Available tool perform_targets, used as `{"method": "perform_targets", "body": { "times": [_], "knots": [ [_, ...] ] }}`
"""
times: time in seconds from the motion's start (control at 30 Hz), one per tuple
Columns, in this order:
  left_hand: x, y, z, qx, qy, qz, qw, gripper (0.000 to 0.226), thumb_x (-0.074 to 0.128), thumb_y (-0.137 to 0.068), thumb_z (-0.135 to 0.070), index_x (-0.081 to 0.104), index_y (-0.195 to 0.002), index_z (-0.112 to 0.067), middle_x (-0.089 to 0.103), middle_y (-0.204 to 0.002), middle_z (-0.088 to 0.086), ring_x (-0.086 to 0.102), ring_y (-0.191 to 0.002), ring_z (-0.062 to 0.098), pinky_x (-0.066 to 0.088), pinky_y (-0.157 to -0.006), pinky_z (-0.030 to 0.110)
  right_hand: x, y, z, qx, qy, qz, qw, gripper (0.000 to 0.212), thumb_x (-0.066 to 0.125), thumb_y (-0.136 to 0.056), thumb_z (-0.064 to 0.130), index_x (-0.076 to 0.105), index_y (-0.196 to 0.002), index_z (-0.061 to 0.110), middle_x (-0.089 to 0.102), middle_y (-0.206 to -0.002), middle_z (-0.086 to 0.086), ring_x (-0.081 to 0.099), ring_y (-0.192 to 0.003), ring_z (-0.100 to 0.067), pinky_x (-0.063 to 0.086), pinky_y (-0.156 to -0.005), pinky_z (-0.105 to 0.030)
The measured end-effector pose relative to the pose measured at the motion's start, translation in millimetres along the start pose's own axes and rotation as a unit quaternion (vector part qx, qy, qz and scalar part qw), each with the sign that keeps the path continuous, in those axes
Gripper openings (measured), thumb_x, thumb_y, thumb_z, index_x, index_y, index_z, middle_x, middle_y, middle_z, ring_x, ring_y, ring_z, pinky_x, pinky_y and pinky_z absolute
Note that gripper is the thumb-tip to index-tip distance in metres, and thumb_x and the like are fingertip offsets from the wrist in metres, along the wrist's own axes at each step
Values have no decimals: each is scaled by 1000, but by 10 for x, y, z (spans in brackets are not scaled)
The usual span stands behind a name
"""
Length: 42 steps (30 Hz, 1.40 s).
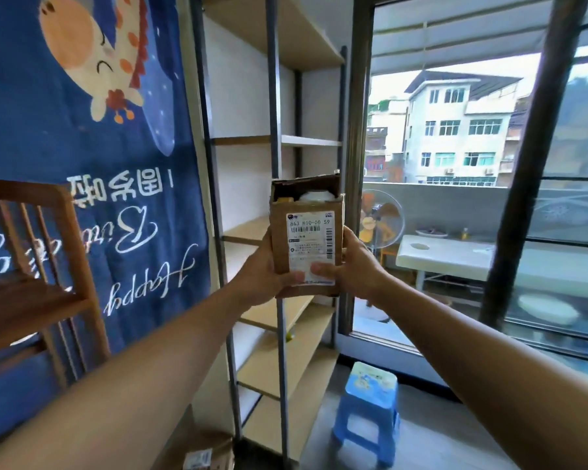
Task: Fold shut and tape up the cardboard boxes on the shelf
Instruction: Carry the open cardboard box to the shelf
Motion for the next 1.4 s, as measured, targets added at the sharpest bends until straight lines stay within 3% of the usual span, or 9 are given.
{"method": "perform_targets", "body": {
  "times": [0.1, 0.33, 0.5, 0.8, 0.97, 1.07, 1.2, 1.33, 1.4],
  "knots": [
    [169, -248, -30, 21, -16, 5, 1000, 87, 83, -81, -8, 33, -149, -30, 63, -135, -11, 63, -125, 10, 60, -95, 36, -214, -227, -252, 8, -12, -21, 1000, 72, 88, -42, 53, 45, -96, 72, 72, -115, 8, 71, -109, -20, 59, -93, -51],
    [662, -1126, 39, 29, -14, 16, 999, 92, 80, -83, -2, 27, -154, -26, 59, -140, -7, 60, -129, 13, 60, -93, 31, -803, -848, -731, -13, 2, -27, 1000, 70, 86, -44, 55, 42, -96, 72, 74, -113, 8, 73, -105, -19, 61, -88, -51],
    [1037, -1792, 93, 29, -21, 10, 999, 93, 81, -82, -3, 25, -153, -26, 58, -143, -4, 61, -129, 16, 60, -95, 35, -1254, -1254, -997, -29, 49, -34, 998, 66, 93, -71, 26, 42, -104, 53, 71, -109, 13, 71, -105, -18, 61, -89, -49],
    [1402, -2634, 310, 18, -11, 11, 1000, 91, 80, -82, -1, 26, -152, -23, 59, -131, -15, 62, -121, 6, 58, -86, 20, -1640, -1939, -1521, -34, 65, -44, 996, 65, 90, -75, 24, 46, -119, 39, 71, -111, 12, 71, -103, -19, 62, -88, -47],
    [1530, -3043, 564, 13, -10, 19, 1000, 92, 78, -83, 3, 25, -153, -23, 60, -131, -18, 63, -117, -4, 57, -84, 18, -1700, -2269, -1830, -34, 81, -50, 995, 60, 88, -79, 21, 44, -118, 35, 65, -103, 15, 68, -95, -12, 57, -74, -21],
    [1594, -3341, 706, 18, 4, 7, 1000, 88, 74, -83, 11, 28, -152, -18, 59, -125, -21, 63, -104, -18, 55, -77, 14, -1736, -2560, -2022, -21, 58, -64, 996, 63, 90, -76, 20, 47, -119, 37, 70, -106, 12, 71, -99, -16, 63, -83, -36],
    [1651, -3789, 969, 28, 38, 15, 999, 83, 69, -84, 19, 27, -149, -14, 59, -126, -13, 65, -104, -15, 56, -77, 14, -1764, -3030, -2289, -13, 51, -71, 996, 66, 92, -72, 24, 49, -120, 40, 74, -109, 8, 73, -99, -18, 64, -81, -45],
    [1614, -4364, 1187, 44, 34, 22, 998, 90, 75, -82, 13, 25, -152, -13, 60, -136, -5, 62, -127, 12, 58, -91, 27, -1835, -3510, -2453, -14, 56, -88, 994, 72, 94, -67, 23, 49, -121, 41, 74, -109, 9, 73, -100, -17, 64, -81, -45],
    [1604, -4675, 1256, 54, 32, 34, 997, 93, 76, -82, 12, 23, -153, -14, 60, -139, -3, 59, -131, 16, 57, -97, 31, -1921, -3755, -2505, -9, 63, -93, 994, 73, 94, -67, 22, 48, -120, 43, 74, -107, 8, 73, -99, -18, 64, -82, -45]
  ]
}}
Point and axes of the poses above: each hand's wrist, its own y-axis away from the middle knuckle, its own x-axis out of the palm, z = x × y, the point moved 3 cm from there along -y, towards the middle knuckle
